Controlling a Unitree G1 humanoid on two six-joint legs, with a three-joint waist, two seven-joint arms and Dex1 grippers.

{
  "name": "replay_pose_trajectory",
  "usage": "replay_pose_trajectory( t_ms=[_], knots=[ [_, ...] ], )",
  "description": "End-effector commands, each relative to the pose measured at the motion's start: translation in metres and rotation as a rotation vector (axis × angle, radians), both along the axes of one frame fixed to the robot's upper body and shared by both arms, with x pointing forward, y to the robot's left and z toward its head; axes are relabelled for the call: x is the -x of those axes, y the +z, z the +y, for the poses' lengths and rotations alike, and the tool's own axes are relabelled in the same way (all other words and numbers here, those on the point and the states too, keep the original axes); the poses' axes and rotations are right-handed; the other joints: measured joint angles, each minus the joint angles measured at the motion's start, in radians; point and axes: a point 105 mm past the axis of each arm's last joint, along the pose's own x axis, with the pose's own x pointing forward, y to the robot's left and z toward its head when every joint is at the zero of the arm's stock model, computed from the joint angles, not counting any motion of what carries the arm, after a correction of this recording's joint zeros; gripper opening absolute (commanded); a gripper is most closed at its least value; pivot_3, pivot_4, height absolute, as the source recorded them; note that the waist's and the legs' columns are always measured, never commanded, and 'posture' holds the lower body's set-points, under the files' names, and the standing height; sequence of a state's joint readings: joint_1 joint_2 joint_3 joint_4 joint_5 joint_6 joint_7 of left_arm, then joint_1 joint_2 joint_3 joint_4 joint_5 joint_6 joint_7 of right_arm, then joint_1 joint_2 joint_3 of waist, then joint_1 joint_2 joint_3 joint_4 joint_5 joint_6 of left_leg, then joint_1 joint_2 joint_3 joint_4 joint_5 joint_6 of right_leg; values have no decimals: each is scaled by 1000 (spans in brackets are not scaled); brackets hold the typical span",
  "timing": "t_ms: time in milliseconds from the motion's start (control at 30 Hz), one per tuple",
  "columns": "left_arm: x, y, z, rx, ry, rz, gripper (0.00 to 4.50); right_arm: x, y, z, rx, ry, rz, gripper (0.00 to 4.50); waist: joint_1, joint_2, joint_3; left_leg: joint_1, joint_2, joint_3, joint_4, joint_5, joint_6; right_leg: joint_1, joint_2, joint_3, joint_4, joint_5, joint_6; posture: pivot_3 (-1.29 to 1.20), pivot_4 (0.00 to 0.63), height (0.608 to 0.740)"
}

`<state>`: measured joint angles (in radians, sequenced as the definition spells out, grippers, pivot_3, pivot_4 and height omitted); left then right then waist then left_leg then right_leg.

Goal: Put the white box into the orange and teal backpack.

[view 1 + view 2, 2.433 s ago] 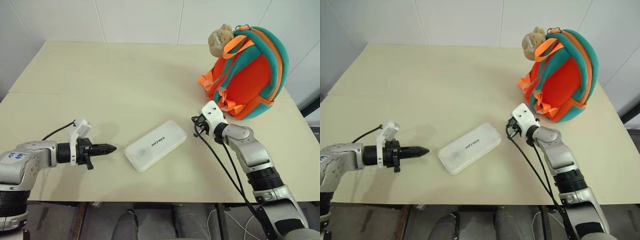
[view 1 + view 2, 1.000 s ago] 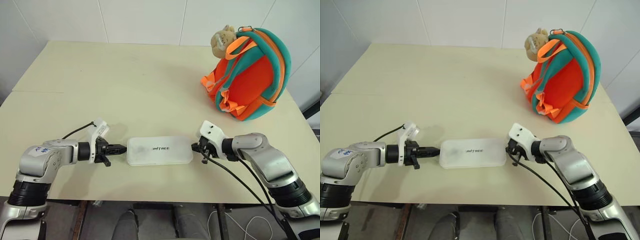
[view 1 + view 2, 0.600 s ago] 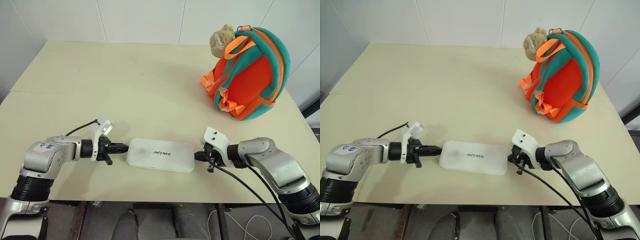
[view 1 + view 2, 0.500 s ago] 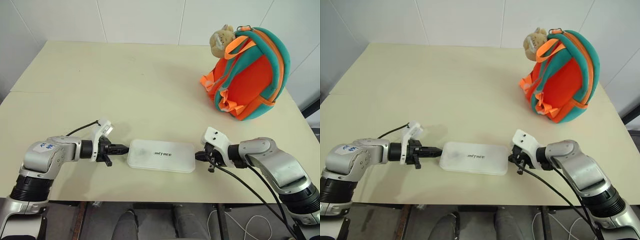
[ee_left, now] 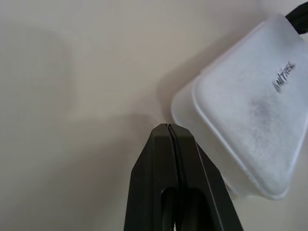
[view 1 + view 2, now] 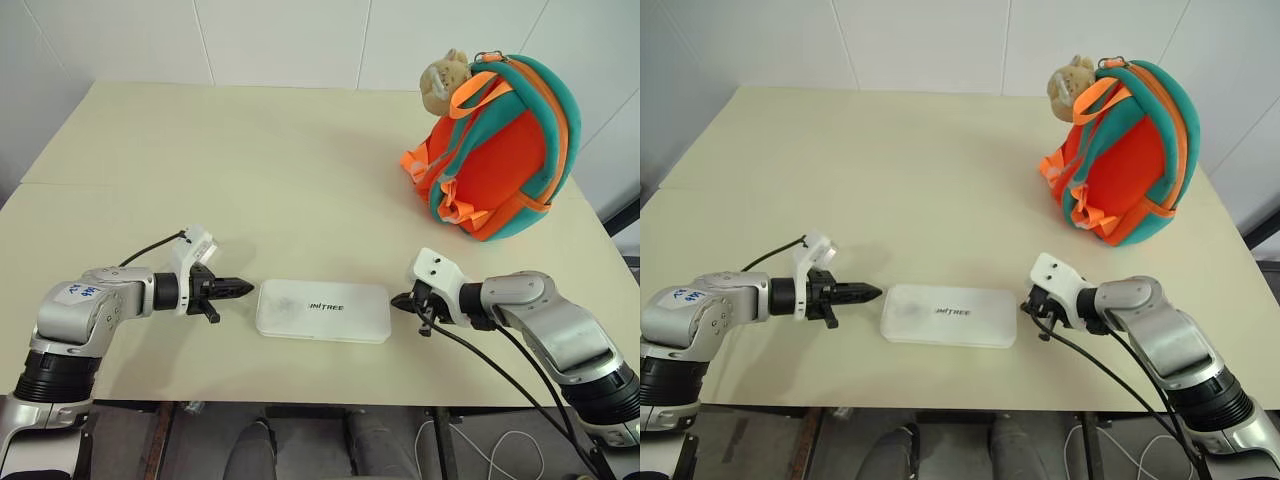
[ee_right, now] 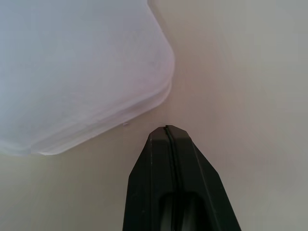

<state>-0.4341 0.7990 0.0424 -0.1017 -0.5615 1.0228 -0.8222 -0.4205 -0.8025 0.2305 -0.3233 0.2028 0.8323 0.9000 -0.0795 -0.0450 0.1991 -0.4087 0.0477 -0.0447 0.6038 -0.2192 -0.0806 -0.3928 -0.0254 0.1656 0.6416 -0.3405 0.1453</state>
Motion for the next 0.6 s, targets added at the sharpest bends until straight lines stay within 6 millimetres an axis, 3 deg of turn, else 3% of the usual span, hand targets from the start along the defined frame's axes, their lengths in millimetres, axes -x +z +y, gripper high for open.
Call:
replay_pose_trajectory(
  t_ms=[33, 167, 500, 533, 600],
  knots=[
    [-4, 14, 4, 82, 35, -26, 17, -13, 10, -22, 50, -75, -77, 0, 0, 0, 0, 0, 0, 0, 0, 0, 0, 0, 0, 0, 0, 0, 0, 0, 150, 740],
    [-13, 21, 10, 113, 106, -41, 867, -27, 13, -38, 90, -151, -125, 892, 1, 0, 0, 0, 0, 0, 2, 0, 0, 0, 0, 0, 1, 0, 0, 0, 150, 740],
    [-4, 24, 15, 122, 103, 50, 4027, -32, 10, -38, 87, -158, -141, 4303, 1, 0, 0, 0, 0, 0, 1, 0, 0, 0, 0, 0, 0, 0, 1, 0, 150, 740],
    [-3, 26, 15, 131, 99, 55, 4379, -33, 10, -38, 86, -159, -142, 4500, 1, 0, 0, 0, 0, 0, 1, 0, 0, 0, 0, 0, 0, 0, 1, 0, 150, 740],
    [0, 28, 13, 155, 74, 72, 4448, -34, 9, -37, 83, -160, -143, 4500, 1, -1, 0, 0, 0, 0, 1, 0, 0, 1, 0, 0, 0, 0, 1, 0, 150, 740]
  ],
)
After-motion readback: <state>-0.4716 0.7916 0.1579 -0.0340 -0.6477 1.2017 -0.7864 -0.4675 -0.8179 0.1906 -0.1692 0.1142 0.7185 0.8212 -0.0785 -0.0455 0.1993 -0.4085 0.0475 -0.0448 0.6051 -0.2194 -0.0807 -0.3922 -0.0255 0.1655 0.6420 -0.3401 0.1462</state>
